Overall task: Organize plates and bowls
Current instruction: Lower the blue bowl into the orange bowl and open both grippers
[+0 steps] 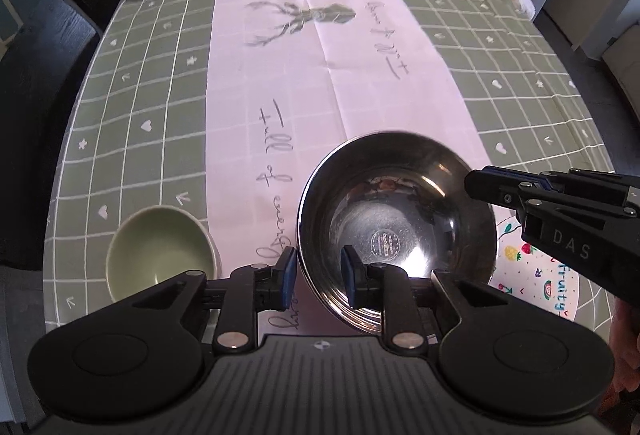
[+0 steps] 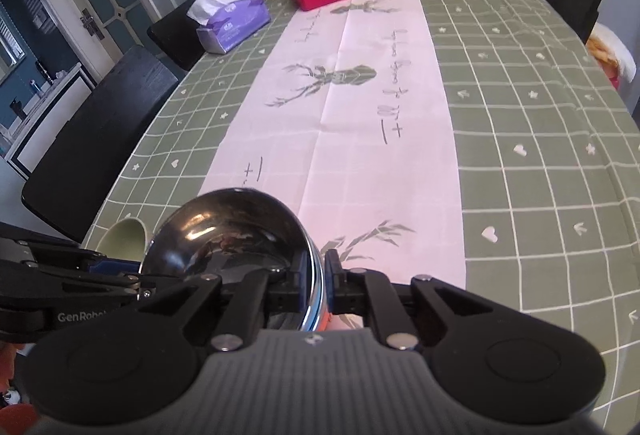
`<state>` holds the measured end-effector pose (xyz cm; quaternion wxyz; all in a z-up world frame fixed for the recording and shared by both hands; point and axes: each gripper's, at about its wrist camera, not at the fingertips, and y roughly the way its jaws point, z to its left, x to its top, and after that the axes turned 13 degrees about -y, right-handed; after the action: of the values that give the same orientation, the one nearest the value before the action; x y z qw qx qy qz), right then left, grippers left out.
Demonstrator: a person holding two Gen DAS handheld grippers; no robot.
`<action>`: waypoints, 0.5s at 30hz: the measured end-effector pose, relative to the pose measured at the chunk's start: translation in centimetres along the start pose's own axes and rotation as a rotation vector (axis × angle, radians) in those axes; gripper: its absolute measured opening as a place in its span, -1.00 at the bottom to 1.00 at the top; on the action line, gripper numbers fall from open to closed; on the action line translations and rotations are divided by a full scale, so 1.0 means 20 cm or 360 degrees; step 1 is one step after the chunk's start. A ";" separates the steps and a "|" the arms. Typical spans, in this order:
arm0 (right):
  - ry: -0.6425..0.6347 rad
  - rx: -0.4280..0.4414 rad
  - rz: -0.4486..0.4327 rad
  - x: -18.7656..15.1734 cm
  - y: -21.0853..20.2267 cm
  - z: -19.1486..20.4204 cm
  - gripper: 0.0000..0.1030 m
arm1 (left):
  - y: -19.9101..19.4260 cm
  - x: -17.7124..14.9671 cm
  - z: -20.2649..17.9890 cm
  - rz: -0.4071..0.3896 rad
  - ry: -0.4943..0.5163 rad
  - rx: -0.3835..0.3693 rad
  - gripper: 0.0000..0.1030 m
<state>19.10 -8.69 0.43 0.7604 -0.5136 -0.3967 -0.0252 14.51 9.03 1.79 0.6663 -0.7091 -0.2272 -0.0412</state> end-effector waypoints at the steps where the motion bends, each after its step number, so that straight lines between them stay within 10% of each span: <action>1: -0.0002 0.0001 -0.0017 0.00 -0.02 0.00 -0.83 | -0.02 0.00 0.01 -0.0019 0.0011 -0.0029 -0.35; 15: -0.0138 0.0323 -0.0285 0.03 -0.21 0.28 -0.39 | -0.28 -0.01 0.34 -0.0346 0.0126 -0.0149 -0.10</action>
<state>14.33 -5.97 4.86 0.7853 -0.3972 -0.4739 -0.0303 10.51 15.54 6.23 0.6325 -0.7085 -0.2740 -0.1518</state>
